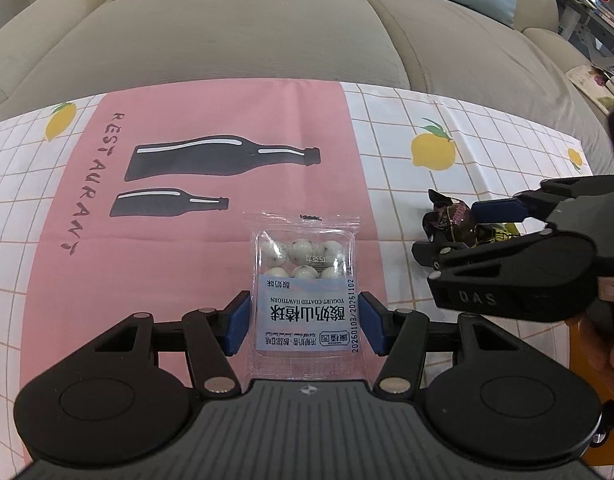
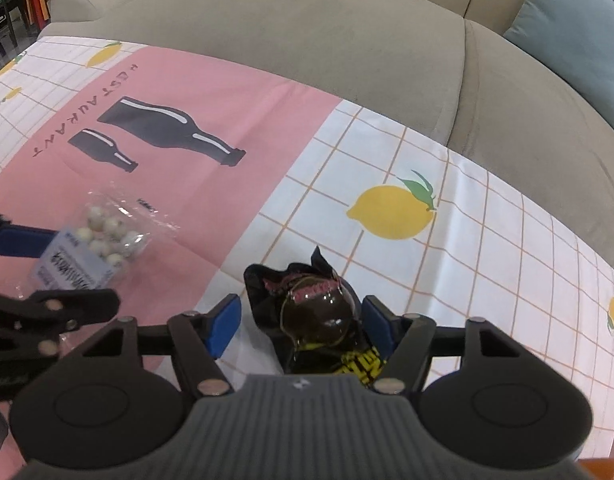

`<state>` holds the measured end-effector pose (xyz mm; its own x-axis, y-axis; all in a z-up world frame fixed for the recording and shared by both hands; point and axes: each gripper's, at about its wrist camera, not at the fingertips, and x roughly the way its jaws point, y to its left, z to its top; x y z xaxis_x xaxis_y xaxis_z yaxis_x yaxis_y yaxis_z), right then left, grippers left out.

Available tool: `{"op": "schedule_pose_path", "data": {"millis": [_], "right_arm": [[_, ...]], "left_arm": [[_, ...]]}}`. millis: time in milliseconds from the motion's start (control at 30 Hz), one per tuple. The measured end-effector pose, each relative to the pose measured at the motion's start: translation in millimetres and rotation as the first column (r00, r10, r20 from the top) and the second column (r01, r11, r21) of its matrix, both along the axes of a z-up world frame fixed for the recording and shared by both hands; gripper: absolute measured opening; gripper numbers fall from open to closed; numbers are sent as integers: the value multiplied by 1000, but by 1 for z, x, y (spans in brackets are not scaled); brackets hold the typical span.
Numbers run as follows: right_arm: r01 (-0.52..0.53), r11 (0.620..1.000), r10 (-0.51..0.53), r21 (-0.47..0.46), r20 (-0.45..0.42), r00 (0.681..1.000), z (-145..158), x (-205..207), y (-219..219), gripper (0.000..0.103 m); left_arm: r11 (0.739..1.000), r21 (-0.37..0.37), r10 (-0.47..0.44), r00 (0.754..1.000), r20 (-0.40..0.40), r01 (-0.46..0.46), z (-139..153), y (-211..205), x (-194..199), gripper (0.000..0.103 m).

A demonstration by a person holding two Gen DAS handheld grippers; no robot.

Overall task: Organize snacks
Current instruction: 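Grasp the black-and-yellow snack bag with the right tool while the left tool lifts the yogurt balls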

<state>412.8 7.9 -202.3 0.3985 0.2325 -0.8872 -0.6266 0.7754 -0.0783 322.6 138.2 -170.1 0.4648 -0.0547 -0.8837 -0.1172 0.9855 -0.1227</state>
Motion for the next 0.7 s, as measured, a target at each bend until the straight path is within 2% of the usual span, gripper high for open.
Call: {"op": "schedule_pose_path", "data": {"millis": [433, 700], "right_arm": [[41, 999, -41, -33, 4, 999, -4, -10, 2, 52], [62, 997, -61, 35, -37, 997, 17, -46, -2, 50]], "left_arm": [[1000, -9, 18, 1000, 7, -18, 9, 5, -14, 65], [999, -33, 38, 999, 17, -37, 28, -3, -46, 65]]}}
